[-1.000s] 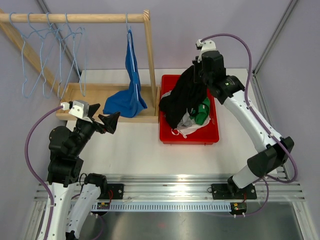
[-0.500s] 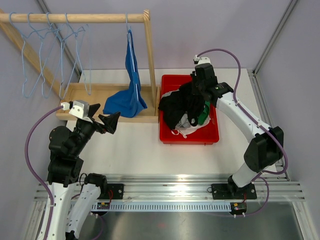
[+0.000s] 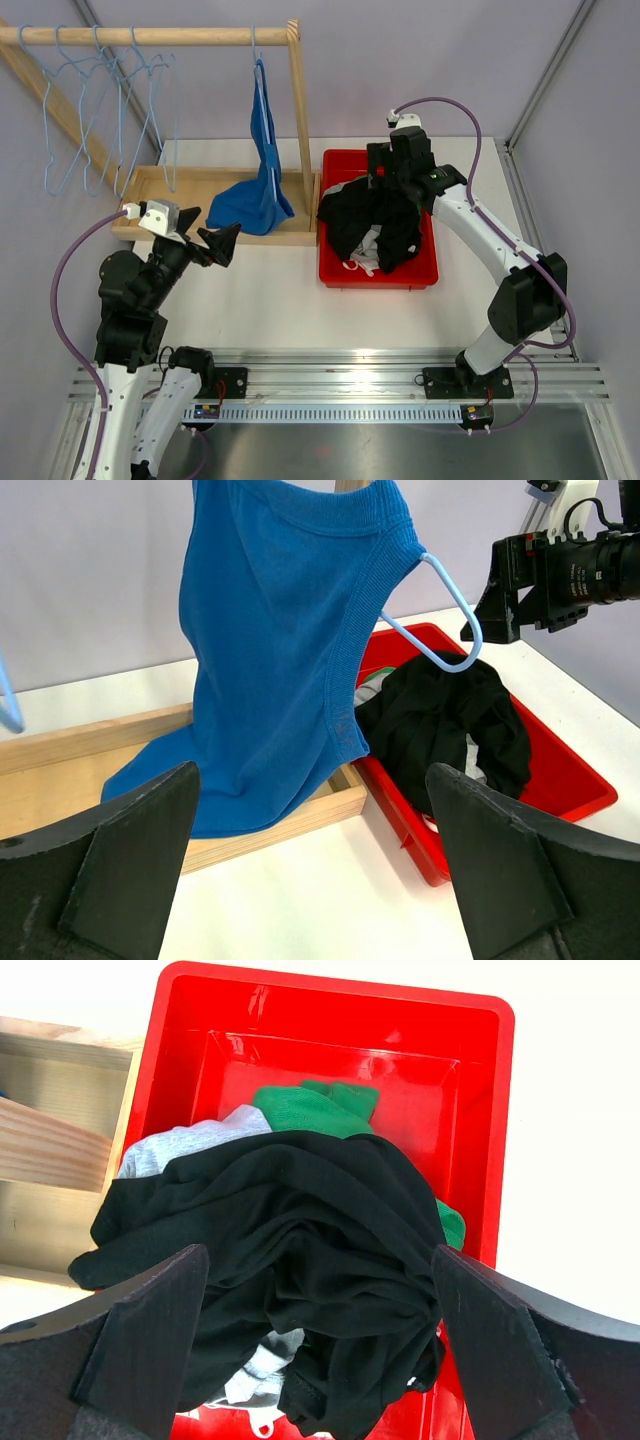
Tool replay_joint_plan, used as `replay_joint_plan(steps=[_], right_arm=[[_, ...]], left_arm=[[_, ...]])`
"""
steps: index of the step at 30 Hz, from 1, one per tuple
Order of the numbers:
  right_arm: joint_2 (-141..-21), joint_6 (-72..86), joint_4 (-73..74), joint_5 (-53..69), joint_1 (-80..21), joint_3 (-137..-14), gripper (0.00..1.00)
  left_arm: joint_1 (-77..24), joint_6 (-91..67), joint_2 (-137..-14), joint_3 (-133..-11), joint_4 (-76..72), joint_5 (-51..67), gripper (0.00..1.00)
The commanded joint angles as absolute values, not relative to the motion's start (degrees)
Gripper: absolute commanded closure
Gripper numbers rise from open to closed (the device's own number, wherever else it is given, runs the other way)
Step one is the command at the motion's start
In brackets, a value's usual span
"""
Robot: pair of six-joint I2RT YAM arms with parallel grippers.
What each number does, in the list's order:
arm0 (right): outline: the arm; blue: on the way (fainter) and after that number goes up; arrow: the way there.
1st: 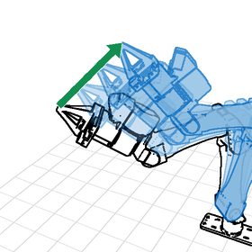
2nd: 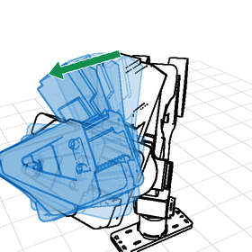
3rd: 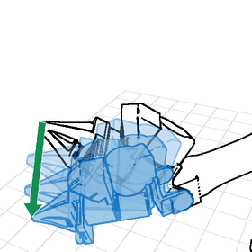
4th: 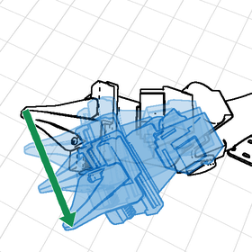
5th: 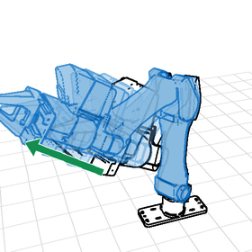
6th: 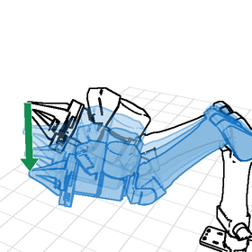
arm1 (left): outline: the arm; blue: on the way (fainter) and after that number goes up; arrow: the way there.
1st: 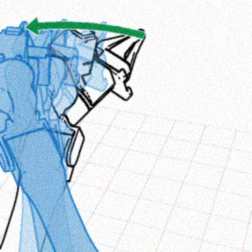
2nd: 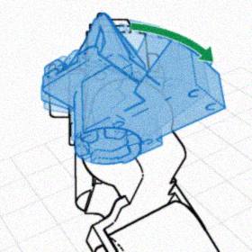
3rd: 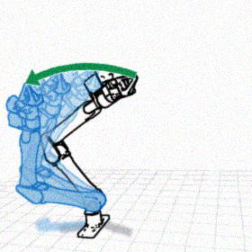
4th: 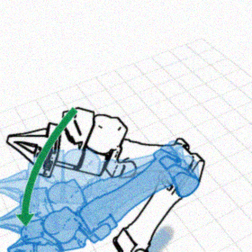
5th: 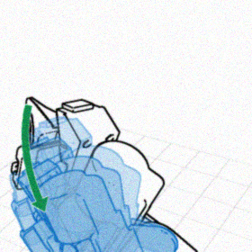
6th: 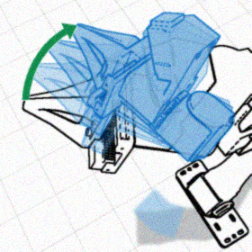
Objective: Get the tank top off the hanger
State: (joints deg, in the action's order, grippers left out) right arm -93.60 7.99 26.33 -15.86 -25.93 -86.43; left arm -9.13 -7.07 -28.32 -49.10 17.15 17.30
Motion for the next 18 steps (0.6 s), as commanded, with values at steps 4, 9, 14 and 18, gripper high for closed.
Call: replay_joint_plan(steps=[4, 9, 14, 18], right_arm=[[-91.23, 8.09, 24.96, -16.61, -25.93, -87.54, 0.01], [-90.79, 7.82, 24.61, -15.74, -26.01, -87.1, 0.01], [-89.65, 7.73, 23.47, -11.61, -26.01, -85.35, 0.01], [-88.33, 8.7, 22.5, -7.74, -26.02, -82.97, 0.01]], left_arm=[[-9.4, -6.59, -28.83, -49.13, 15.64, 16.0, 0.01], [-9.4, -6.59, -29.0, -49.31, 15.65, 15.56, 0.01], [-9.49, -7.03, -29.09, -49.39, 15.56, 16.17, 0.01], [-9.58, -7.64, -29.27, -49.48, 14.94, 18.45, 0.01]])
